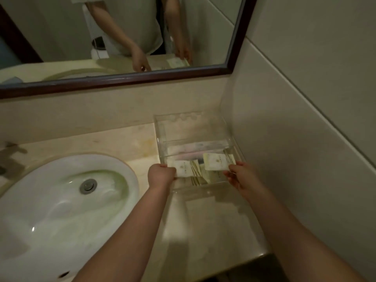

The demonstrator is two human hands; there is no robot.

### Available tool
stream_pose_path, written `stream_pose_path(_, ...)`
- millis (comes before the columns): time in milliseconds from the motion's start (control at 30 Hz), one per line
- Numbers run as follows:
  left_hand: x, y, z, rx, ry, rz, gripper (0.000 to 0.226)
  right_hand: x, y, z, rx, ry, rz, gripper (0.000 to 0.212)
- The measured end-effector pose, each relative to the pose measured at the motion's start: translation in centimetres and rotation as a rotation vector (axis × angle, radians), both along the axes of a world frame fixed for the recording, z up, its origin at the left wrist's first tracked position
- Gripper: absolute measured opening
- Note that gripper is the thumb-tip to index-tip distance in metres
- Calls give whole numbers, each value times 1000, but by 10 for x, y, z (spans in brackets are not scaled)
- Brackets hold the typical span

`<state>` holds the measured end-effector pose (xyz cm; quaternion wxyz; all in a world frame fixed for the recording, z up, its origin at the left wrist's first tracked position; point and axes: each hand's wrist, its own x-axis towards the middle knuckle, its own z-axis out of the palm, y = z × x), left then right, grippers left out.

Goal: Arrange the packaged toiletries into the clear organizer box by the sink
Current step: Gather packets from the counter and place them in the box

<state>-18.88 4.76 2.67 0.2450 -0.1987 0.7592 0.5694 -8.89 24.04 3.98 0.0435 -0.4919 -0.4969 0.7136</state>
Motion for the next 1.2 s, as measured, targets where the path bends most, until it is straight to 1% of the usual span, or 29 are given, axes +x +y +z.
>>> stream_pose_path(133,-2,8,-2,-47,14,93,14,-14,15,-14,41,-70,56,33)
stream_pose_path(200,-4,13,-2,-49,20,129,22,-20,18,-16,46,-83,88,33)
stream_pose_path(400,-7,29,-3,-36,41,231,16,-37,28,-21,27,-80,146,27)
stream_pose_path(567,-11,35,-4,-64,70,275,23,-48,27,-25,-4,-88,162,24)
stream_pose_path(633,-8,38,-7,-86,138,264,26,-52,27,-28,32,-98,162,29)
stream_pose_path(700,-3,40,-8,-146,226,221,31,-54,27,-31,78,-108,157,35)
stream_pose_path(800,9,40,-7,-218,387,149,38,-54,25,-29,121,-110,141,39)
stream_pose_path(867,20,38,-5,-236,521,58,35,-53,22,-23,157,-97,136,41)
stream_pose_path(900,25,35,-5,-258,606,-25,32,-52,20,-19,197,-101,142,43)
stream_pose_path(933,29,32,-7,-303,705,-136,30,-50,18,-15,281,-122,167,45)
stream_pose_path(967,33,29,-9,-359,801,-271,29,-47,15,-11,431,-174,227,48)
stream_pose_path(1033,38,25,-16,-437,932,-526,32,-37,9,-7,851,-299,414,47)
stream_pose_path(1067,41,23,-20,-454,958,-625,34,-31,5,-8,1044,-284,489,44)
stream_pose_path(1100,45,23,-24,-481,963,-712,37,-28,-1,-9,1174,-213,543,40)
stream_pose_path(1167,53,22,-32,-582,896,-854,50,-25,-8,-20,1327,-116,685,40)
stream_pose_path(1200,57,21,-35,-639,843,-912,57,-26,-11,-26,1376,-130,783,43)
